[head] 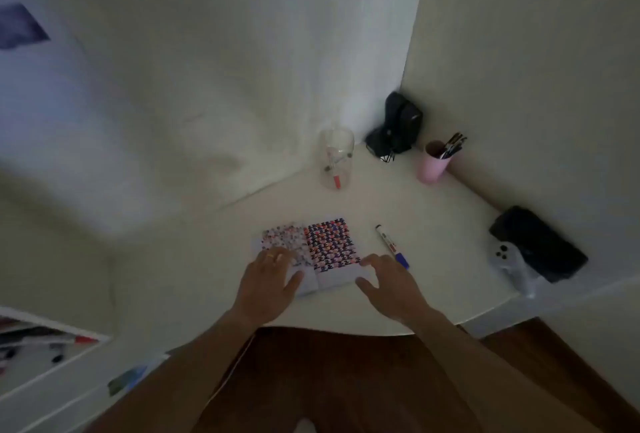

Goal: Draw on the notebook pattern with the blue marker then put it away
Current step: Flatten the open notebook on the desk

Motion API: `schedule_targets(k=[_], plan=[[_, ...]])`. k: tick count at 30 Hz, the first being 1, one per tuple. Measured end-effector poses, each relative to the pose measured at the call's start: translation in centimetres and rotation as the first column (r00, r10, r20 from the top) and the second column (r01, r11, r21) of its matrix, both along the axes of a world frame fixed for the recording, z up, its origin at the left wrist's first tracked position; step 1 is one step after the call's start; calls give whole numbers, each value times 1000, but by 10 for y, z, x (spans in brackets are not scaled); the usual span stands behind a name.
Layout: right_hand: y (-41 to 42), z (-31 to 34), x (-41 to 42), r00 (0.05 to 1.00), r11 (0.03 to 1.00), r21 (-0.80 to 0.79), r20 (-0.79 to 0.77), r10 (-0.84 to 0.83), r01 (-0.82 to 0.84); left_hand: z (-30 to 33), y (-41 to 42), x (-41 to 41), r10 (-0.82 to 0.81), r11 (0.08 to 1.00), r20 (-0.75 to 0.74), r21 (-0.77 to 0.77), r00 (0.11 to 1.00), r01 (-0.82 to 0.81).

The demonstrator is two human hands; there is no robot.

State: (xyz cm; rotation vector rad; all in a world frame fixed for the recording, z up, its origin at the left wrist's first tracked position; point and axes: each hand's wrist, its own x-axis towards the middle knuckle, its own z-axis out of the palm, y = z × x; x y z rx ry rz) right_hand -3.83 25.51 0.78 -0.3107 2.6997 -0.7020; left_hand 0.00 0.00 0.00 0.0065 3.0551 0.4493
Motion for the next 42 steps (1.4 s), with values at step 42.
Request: schedule_targets(k=[42], plan=[[-8,-193,-11,872,987,158,-481,89,-14,-183,19,-19,11,993,-438,-101,899,-61]])
